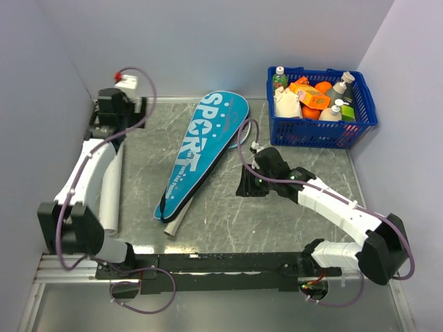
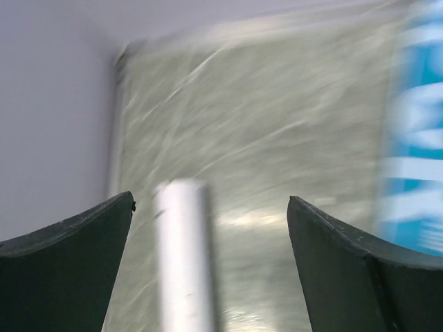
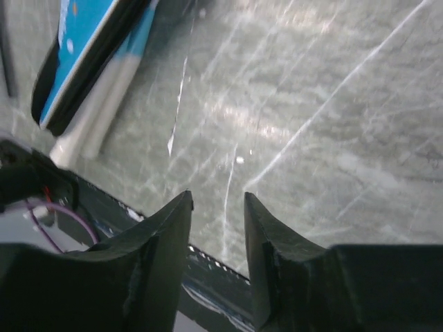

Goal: Pack up the badminton gear

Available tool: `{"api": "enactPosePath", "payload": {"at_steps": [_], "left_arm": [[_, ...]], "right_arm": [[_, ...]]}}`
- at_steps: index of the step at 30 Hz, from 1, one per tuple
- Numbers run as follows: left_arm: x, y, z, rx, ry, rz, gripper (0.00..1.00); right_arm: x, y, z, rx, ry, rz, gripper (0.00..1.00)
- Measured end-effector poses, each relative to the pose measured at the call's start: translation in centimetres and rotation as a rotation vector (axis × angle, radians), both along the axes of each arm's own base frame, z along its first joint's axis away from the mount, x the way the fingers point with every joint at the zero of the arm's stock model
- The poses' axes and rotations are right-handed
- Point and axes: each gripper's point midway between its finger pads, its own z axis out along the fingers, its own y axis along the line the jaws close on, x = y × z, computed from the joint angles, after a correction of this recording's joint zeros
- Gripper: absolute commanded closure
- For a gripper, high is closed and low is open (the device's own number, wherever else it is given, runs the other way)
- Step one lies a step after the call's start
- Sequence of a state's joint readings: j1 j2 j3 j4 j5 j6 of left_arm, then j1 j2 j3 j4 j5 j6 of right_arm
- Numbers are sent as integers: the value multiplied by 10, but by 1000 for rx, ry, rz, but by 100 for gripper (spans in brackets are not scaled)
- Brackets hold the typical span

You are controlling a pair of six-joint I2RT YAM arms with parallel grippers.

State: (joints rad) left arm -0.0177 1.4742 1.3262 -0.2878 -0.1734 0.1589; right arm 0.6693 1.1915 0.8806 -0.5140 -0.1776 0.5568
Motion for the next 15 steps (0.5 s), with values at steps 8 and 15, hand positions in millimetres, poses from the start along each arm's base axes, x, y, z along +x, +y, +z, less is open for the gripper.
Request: {"api": "enactPosePath", "payload": {"at_steps": [8,15], "left_arm": [[-59,-163,17,-118,-64,-448,4],[-78,-218,-65,-164,165,-557,4]], "right_arm": [[45,-4,13,83,1,-137,46],[68,-32,19,96,-12,-261,44]]}}
